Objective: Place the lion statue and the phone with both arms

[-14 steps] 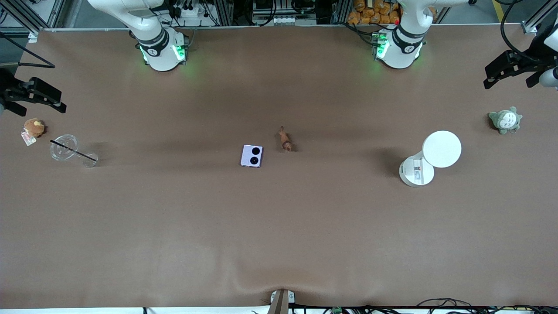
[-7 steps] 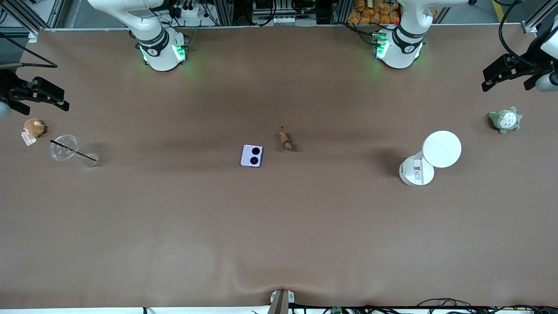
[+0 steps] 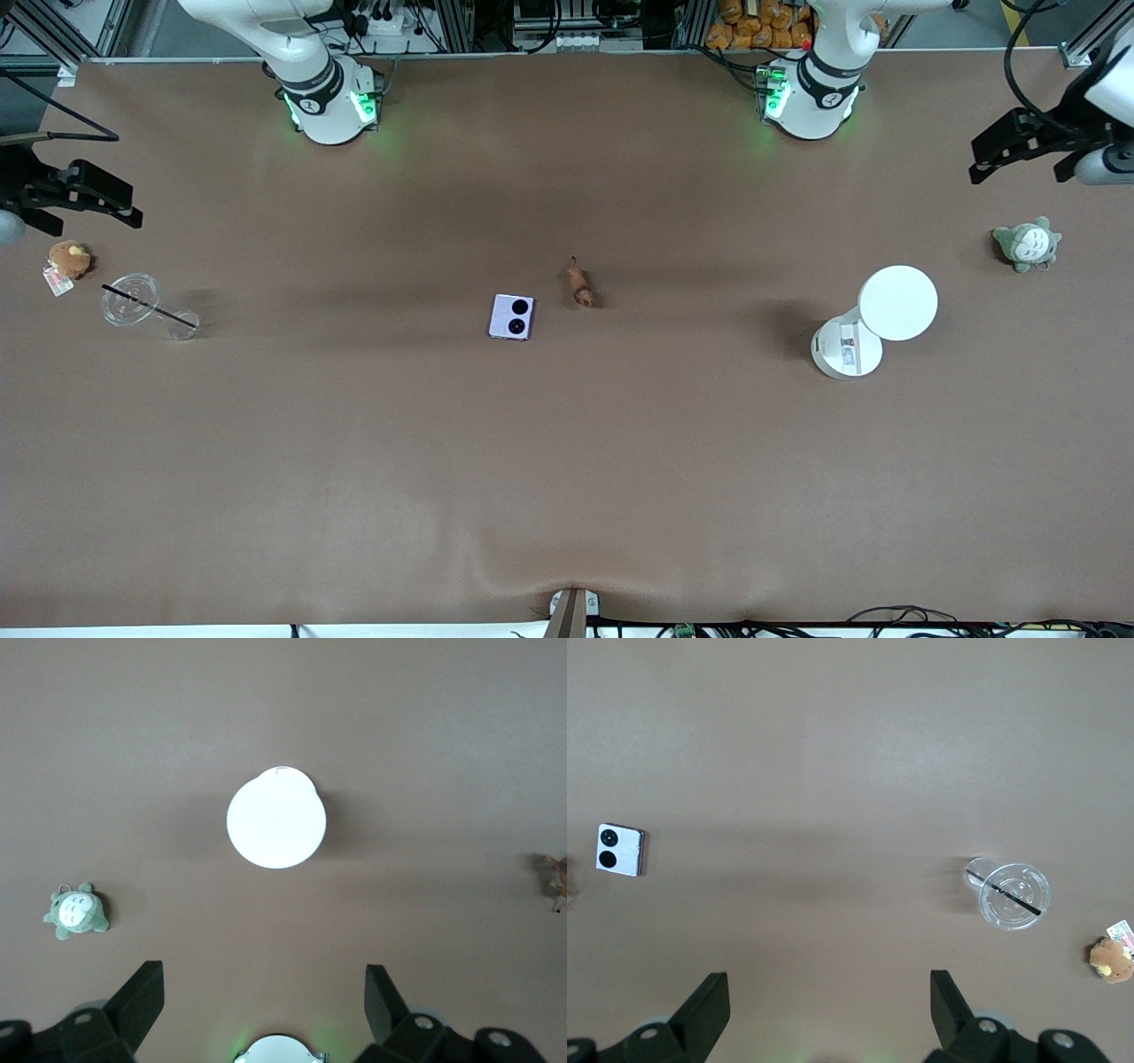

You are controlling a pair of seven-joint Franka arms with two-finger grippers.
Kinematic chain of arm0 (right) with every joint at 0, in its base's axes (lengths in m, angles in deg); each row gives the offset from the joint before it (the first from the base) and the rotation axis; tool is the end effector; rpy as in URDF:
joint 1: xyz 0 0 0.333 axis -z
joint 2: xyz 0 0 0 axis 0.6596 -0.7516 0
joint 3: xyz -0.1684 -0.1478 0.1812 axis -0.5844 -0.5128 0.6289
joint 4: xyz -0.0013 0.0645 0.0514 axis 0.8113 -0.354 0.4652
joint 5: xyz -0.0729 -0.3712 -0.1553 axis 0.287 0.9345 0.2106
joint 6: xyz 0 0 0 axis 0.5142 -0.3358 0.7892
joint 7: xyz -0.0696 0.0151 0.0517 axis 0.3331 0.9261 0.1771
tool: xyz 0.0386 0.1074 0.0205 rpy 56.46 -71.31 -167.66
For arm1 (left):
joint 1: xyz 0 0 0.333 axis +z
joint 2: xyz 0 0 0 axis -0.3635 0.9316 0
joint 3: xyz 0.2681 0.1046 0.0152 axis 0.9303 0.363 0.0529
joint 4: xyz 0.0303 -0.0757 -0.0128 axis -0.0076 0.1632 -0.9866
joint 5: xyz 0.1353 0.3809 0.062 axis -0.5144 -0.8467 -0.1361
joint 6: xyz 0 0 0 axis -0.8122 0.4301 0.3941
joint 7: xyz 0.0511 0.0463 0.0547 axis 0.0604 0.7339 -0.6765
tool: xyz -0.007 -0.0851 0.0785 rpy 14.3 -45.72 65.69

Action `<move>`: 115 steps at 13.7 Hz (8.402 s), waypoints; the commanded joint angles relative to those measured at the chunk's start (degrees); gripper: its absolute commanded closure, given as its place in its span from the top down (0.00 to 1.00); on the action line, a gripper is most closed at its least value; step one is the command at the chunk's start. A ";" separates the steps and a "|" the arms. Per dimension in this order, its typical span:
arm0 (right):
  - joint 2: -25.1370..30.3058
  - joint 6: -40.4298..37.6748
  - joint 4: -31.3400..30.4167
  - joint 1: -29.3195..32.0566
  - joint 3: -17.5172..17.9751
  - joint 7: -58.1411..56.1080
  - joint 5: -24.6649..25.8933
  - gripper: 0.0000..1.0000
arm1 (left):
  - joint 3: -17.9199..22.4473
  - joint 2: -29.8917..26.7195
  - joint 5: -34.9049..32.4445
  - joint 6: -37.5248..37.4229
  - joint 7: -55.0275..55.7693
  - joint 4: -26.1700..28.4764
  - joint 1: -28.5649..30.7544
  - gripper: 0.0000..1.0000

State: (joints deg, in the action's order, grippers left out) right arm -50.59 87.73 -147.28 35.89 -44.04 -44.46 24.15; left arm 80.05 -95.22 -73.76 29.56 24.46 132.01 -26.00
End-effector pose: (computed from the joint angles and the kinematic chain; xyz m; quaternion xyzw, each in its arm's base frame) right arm 0.5581 -0.0161 0.5987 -0.9985 -0.0443 0.0285 0.0137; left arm 0.5189 -0.0485 0.6217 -0.9998 -0.0007 0.0048 0.0189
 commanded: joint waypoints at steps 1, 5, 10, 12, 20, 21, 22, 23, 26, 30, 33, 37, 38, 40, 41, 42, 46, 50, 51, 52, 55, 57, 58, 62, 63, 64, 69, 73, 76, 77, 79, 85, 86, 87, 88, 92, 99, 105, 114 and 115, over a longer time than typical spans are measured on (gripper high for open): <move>-1.05 -0.31 0.09 0.10 -0.10 -0.04 0.74 1.00 | -3.86 2.53 1.34 -1.19 4.70 -1.85 -0.32 1.00; -1.32 0.03 0.09 0.28 -0.10 0.05 0.30 1.00 | -7.30 6.13 5.55 1.34 10.15 -1.59 -0.32 1.00; -1.32 0.03 0.09 0.37 -0.10 0.22 0.30 1.00 | -16.34 12.89 5.74 9.69 23.40 -0.62 -0.50 1.00; -1.41 0.03 0.09 0.54 -0.10 0.22 0.30 1.00 | -19.42 14.74 5.56 15.13 28.33 1.39 -0.76 1.00; -3.34 0.21 0.53 0.89 -0.18 0.31 0.13 1.00 | -21.02 29.06 1.01 31.92 56.53 2.02 -14.54 1.00; -3.51 0.56 0.53 0.81 -0.18 0.31 0.13 1.00 | -21.02 31.43 -1.62 34.64 61.35 2.10 -16.65 1.00; -3.78 0.74 0.62 0.89 -0.18 0.31 0.13 1.00 | -21.02 33.54 -4.51 37.97 67.14 2.11 -18.15 1.00; -3.87 0.82 0.62 0.89 -0.18 0.31 0.13 1.00 | -21.02 35.48 -7.24 39.83 71.12 2.02 -19.21 1.00; -3.95 0.74 0.62 0.89 -0.18 0.31 0.13 1.00 | -21.02 41.54 -10.52 45.19 79.56 2.10 -22.81 1.00; -4.48 0.65 0.62 1.50 -0.27 0.31 0.04 1.00 | -20.75 47.43 -17.35 50.13 87.40 2.02 -25.28 0.96; -4.66 0.30 0.53 1.42 -0.27 0.40 0.04 1.00 | -20.75 49.47 -20.98 50.75 88.74 2.02 -25.55 0.58; -5.88 -0.84 0.09 0.98 -0.27 0.31 0.04 1.00 | -20.67 48.95 -21.07 50.14 87.42 1.84 -25.29 0.00; -6.93 -0.93 0.09 0.72 -0.19 0.05 0.13 1.00 | -20.66 48.86 -21.07 49.79 86.37 1.93 -24.85 0.00; -7.65 -1.11 -0.08 -0.77 -0.01 0.39 0.04 1.00 | -20.58 46.93 -21.07 45.86 82.25 1.76 -23.88 0.00; -7.65 -1.11 -0.35 -2.17 -0.01 0.40 0.04 1.00 | -20.58 45.44 -21.07 43.13 78.67 1.67 -22.49 0.00; -7.91 -1.02 -0.52 -3.14 -0.01 0.40 0.04 1.00 | -20.58 43.43 -21.07 39.62 73.41 1.84 -20.73 0.00; -11.85 -0.58 -0.53 -9.11 -0.01 1.01 -0.05 1.00 | -20.75 37.88 -21.15 33.00 56.16 3.67 -13.00 0.00; -19.58 -0.93 -0.61 -16.05 -0.01 10.13 -4.79 1.00 | -21.80 31.29 -21.07 36.23 38.94 11.22 -1.84 0.00; -21.25 -0.67 -0.61 -18.51 -0.10 12.68 -5.23 1.00 | -22.59 30.23 -21.07 38.34 35.77 13.25 1.23 0.00; -22.66 -0.23 -0.44 -20.45 -0.10 15.92 -5.41 1.00 | -23.90 29.70 -21.07 41.32 32.69 15.70 4.91 0.00; -24.51 6.69 -1.57 -22.74 -0.10 18.24 -9.52 1.00 | -27.77 30.39 -21.07 52.13 24.77 21.52 14.95 0.00; -26.62 13.54 -2.72 -23.54 -0.01 18.24 -13.22 1.00 | -27.78 31.62 -21.07 53.73 23.96 22.67 15.50 0.00; -28.02 16.70 -3.16 -24.85 -0.01 18.33 -15.06 1.00 | -27.70 31.63 -21.50 54.96 23.79 23.89 15.50 0.00; -33.04 29.17 -5.53 -29.68 -0.10 23.94 -17.71 1.00 | -27.70 32.42 -24.84 58.22 23.70 26.97 17.43 0.00; -33.74 34.09 -6.93 -30.74 -0.01 24.82 -18.15 1.00 | -27.61 32.59 -26.06 58.31 23.70 27.33 17.61 0.00; -34.97 38.31 -7.81 -32.14 -0.01 25.44 -19.81 1.00 | -27.61 33.12 -27.38 58.31 23.70 27.33 18.22 0.00; -38.50 41.78 -9.04 -34.44 -0.10 28.16 -20.97 1.00 | -27.78 34.35 -28.63 58.40 23.87 26.45 19.19 0.00; -38.49 42.31 -9.49 -34.88 -0.10 31.33 -21.67 1.00 | -27.78 35.58 -28.63 59.80 23.79 26.45 19.19 0.00; -38.58 43.72 -10.37 -35.05 -0.18 31.34 -21.67 1.00 | -27.78 36.20 -28.63 61.03 23.70 26.36 18.84 0.00; -38.58 44.06 -10.63 -35.05 -0.18 31.34 -21.67 1.00 | -27.78 36.20 -28.71 61.03 23.52 26.36 18.75 0.00; -38.58 45.47 -11.25 -35.32 -0.18 31.34 -21.67 1.00 | -27.78 36.29 -29.67 61.12 23.52 26.36 18.66 0.00; -38.85 46.44 -11.51 -35.93 -0.10 31.95 -21.85 1.00 | -27.70 36.99 -29.94 62.00 23.43 26.28 18.93 0.03; -38.94 46.44 -11.51 -35.93 -0.10 32.04 -21.85 1.00 | -27.70 37.25 -29.94 62.09 23.43 26.28 19.01 0.12; -39.20 46.53 -11.42 -36.02 -0.10 31.95 -22.28 1.00 | -27.70 37.25 -29.94 62.35 23.43 26.28 19.01 0.21; -39.29 46.88 -11.42 -36.46 -0.10 31.95 -23.07 1.00 | -27.70 37.25 -29.94 62.61 23.43 26.28 19.01 0.56; -40.25 48.81 -11.51 -37.43 -0.18 32.56 -23.17 1.00 | -27.70 37.08 -29.94 62.88 23.70 26.28 19.01 1.00; -39.90 48.81 -12.92 -36.99 -0.45 32.48 -22.46 0.32 | -28.48 30.06 -29.86 60.60 21.86 26.19 18.93 1.00; -34.92 37.96 -13.00 -35.23 -3.24 31.78 -22.37 0.00 | -35.68 25.13 -25.30 41.39 21.68 15.67 19.28 1.00; -26.28 17.52 -15.03 -28.49 -22.86 11.07 -14.38 0.00 | -40.79 24.60 -15.27 10.79 21.32 -10.53 19.28 1.00; -26.37 17.61 -15.03 -25.68 -22.86 7.29 -14.38 0.00 | -40.88 24.51 -15.27 8.50 21.32 -11.94 19.36 1.00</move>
State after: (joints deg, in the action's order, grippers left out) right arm -77.98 105.03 -161.00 5.59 -67.17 -31.31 9.37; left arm 40.05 -71.19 -90.50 42.96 46.77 124.24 -7.37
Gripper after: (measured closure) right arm 0.159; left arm 0.000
